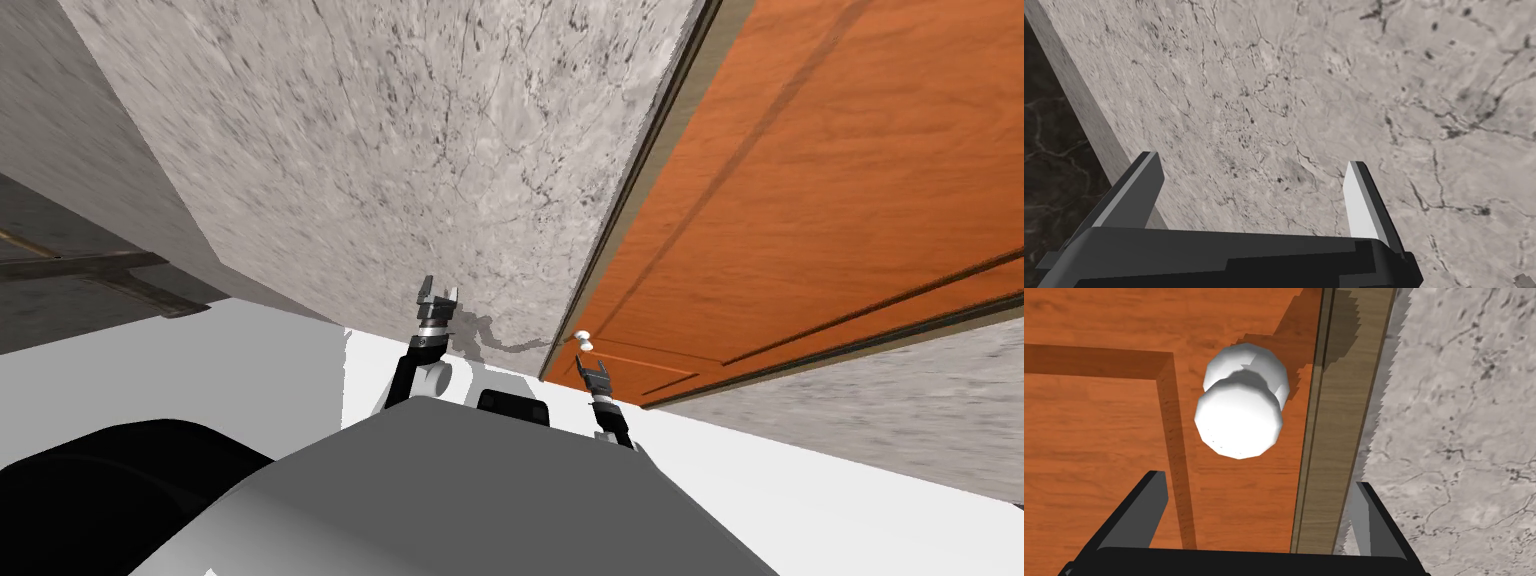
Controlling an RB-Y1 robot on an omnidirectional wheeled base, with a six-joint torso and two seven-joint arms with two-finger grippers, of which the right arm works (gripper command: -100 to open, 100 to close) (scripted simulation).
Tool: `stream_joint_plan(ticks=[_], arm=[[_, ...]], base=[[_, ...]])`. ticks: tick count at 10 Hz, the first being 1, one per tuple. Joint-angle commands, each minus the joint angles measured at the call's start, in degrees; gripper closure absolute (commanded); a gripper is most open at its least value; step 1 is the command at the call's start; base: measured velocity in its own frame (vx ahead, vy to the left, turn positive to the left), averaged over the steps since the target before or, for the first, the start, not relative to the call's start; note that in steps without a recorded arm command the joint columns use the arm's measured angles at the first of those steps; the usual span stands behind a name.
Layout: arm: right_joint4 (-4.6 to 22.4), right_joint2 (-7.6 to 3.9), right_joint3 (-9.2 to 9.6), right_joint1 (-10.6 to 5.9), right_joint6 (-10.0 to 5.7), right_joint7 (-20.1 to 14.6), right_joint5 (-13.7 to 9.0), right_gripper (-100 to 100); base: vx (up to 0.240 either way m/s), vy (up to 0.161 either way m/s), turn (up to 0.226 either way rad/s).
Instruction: Pull the door open
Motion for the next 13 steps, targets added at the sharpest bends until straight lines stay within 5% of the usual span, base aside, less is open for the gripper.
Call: stream_joint_plan(ticks=[1, 4, 5, 6, 11, 13], arm=[[1.2, -1.17, -1.03, 0.30, -1.11, -1.0, -0.7, -100], [3.6, -2.93, -2.47, 0.46, -2.92, -2.3, -1.8, -100], [3.6, -2.69, -2.19, 0.09, -2.56, -2.1, -1.6, -100], [3.6, -2.69, -2.19, 0.09, -2.56, -2.1, -1.6, 100], [3.6, -2.69, -2.19, 0.09, -2.56, -2.1, -1.6, 100], [3.8, -2.78, -2.20, -0.01, -2.41, -4.6, -1.9, 100]], base=[[0.204, 0.045, 0.146], [0.185, -0.001, 0.134], [0.081, -0.010, 0.021], [-0.012, -0.004, -0.027], [-0.014, 0.000, 0.001], [-0.015, -0.011, 0.026]])
